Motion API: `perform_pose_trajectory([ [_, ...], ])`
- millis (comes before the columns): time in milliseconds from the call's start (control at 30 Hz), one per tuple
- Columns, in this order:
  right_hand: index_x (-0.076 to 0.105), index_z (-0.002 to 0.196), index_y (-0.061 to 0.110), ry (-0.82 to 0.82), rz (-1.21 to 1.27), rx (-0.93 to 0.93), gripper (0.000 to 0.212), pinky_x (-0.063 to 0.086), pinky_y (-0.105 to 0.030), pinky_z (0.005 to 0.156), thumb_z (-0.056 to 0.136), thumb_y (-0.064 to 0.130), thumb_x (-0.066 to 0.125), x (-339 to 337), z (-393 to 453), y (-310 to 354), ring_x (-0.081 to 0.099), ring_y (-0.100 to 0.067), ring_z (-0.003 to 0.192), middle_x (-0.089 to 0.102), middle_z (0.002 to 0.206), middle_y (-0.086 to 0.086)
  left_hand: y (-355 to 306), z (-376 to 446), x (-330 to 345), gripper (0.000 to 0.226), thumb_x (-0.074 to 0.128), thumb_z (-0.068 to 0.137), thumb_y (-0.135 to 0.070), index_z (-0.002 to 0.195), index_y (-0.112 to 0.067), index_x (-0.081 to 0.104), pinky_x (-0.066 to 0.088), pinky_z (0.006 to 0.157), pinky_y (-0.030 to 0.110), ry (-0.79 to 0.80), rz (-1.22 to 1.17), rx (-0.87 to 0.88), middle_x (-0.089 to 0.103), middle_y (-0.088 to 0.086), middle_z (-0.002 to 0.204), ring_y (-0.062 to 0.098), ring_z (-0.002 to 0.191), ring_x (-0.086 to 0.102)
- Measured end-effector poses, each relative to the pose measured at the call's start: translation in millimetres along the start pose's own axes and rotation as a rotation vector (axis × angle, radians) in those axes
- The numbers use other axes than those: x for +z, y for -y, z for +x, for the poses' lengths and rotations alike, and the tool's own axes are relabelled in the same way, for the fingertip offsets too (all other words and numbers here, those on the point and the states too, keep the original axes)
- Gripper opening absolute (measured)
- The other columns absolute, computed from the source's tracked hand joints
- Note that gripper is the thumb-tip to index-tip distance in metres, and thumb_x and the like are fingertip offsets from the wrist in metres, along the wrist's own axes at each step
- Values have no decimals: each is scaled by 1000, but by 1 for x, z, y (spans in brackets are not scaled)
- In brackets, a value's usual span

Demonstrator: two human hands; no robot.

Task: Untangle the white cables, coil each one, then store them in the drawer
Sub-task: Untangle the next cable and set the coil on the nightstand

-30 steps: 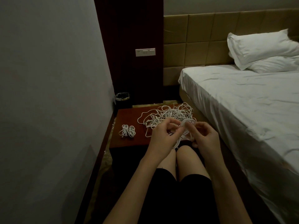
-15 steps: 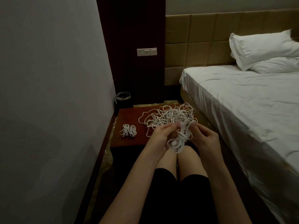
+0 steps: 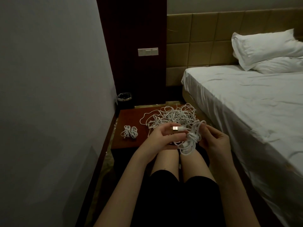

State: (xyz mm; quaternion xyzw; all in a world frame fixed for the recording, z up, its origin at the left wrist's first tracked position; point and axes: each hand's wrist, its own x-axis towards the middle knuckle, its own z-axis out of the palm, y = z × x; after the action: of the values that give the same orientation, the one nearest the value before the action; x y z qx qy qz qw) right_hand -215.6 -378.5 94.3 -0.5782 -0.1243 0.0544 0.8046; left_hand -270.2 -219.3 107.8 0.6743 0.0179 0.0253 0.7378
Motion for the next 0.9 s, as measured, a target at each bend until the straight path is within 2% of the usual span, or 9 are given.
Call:
perform_pose_trajectory([
  [133,79,81,28,38,-35,-23,15,40,-45,78,82,35,66,3,-1,-1,54,-30,84,62,95,-33,-4,1,-2,18,66,89,-17,107,-18,64,59,82,35,-34,30,51,74,-1,99,20,94,71],
  [267,79,83,27,84,-3,-15,25,41,-47,79,70,46,69,4,-1,-1,55,-35,84,65,97,-29,-4,0,-1,22,66,89,-14,110,-22,64,58,84,39,5,71,41,74,-3,101,18,95,71],
  [367,79,83,26,62,4,-31,27,42,-47,77,68,46,69,6,0,-5,56,-36,83,66,95,-27,2,1,3,31,70,85,-10,110,-24,60,60,72,34,26,76,8,75,-5,97,15,92,71],
  [433,77,93,20,50,-25,-43,28,49,-46,75,76,40,66,6,2,-10,62,-39,83,69,94,-24,7,2,5,31,71,84,-7,110,-19,58,57,63,27,2,43,22,74,-1,96,15,89,71],
  [500,69,110,14,63,-58,-48,32,58,-36,73,83,30,63,7,3,-14,70,-31,89,72,100,-14,10,3,4,30,72,83,-6,108,-13,57,56,62,25,-74,25,57,73,2,97,14,85,71],
  [600,61,120,16,100,-97,-70,30,59,-27,76,90,18,63,10,5,-19,70,-16,94,71,105,-4,16,5,0,31,74,82,-8,107,-5,56,59,70,33,-204,37,118,70,10,105,22,90,72],
  [667,63,116,15,132,-141,-98,28,57,-22,75,88,11,65,12,6,-21,69,-11,95,70,105,-1,20,6,-4,31,75,81,-12,106,-7,57,60,77,39,-268,45,143,68,13,110,26,95,71],
  [767,68,101,23,162,-196,-139,25,53,-14,70,84,5,69,15,7,-26,69,-4,90,71,99,6,24,7,-7,35,76,81,-14,110,-17,58,60,79,43,-317,69,169,70,9,106,23,93,71],
  [900,68,102,24,138,-266,-137,24,50,-10,67,84,9,71,17,12,-35,67,4,86,69,99,10,30,9,-14,35,74,83,-10,111,-22,58,59,76,34,-320,119,187,72,8,102,17,90,72],
])
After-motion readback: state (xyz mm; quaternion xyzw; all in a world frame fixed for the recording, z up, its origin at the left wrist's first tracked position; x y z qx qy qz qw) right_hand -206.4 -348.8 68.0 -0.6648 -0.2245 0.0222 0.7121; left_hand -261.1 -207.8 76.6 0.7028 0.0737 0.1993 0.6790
